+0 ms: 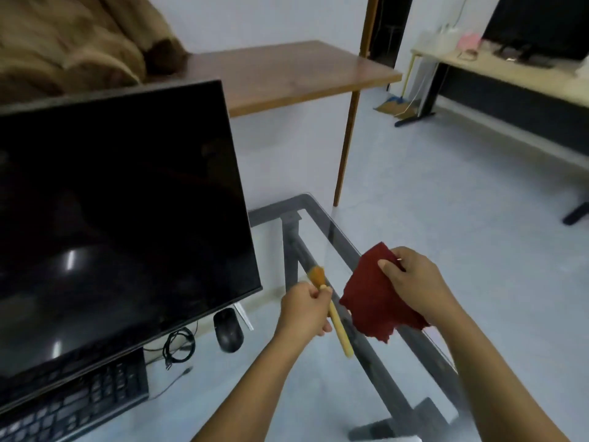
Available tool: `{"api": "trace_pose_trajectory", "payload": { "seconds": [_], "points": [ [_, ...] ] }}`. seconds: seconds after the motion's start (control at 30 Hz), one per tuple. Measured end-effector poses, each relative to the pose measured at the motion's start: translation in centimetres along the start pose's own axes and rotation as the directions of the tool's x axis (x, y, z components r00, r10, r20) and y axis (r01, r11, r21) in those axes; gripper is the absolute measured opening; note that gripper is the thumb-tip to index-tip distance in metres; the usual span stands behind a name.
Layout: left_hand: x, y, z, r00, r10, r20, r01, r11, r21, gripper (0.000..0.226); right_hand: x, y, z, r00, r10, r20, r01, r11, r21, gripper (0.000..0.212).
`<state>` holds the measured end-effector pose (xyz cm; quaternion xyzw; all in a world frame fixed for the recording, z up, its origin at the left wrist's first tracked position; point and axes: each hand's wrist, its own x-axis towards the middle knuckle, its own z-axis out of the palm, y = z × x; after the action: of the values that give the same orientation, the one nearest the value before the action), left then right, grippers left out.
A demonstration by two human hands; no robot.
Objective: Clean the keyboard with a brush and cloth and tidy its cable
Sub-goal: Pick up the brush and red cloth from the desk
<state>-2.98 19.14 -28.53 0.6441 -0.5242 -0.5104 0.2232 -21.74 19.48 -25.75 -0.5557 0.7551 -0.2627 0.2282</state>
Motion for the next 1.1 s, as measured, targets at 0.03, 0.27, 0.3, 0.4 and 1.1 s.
{"api": "trace_pose_trajectory", "payload": {
  "seconds": [0.03, 0.27, 0.3, 0.4, 1.1],
  "points": [
    [-0.4, 2.1, -0.3, 0.999, 0.04, 0.01, -0.04, 0.999, -0.012, 0.031, 0.7, -0.9, -2.0, 0.999, -0.012, -0.038, 0.013, 1.0, 0.007, 0.016],
    [-0.6, 18.9, -4.8, 0.98, 0.2, -0.002, -0.199, 0.971, -0.133, 0.028, 6.9, -10.8, -15.3, 0.942, -0.138, -0.307, 0.146, 0.989, 0.004, 0.019],
    [-0.4, 21.0, -5.9, 0.977, 0.213, -0.02, -0.213, 0.966, -0.144, 0.026, 8.0, -12.3, -16.5, 0.928, -0.159, -0.338, 0.171, 0.985, 0.006, 0.02],
    [0.9, 26.3, -9.8, 0.958, 0.274, -0.077, -0.282, 0.953, -0.111, 0.023, 10.9, -16.8, -18.9, 0.9, -0.213, -0.381, 0.262, 0.962, 0.081, 0.021],
    [9.8, 26.5, -24.8, 0.962, -0.056, -0.268, 0.087, 0.99, 0.107, 0.025, 24.4, -27.5, -7.3, 0.983, -0.184, 0.001, 0.18, 0.959, 0.219, 0.023]
  ]
}}
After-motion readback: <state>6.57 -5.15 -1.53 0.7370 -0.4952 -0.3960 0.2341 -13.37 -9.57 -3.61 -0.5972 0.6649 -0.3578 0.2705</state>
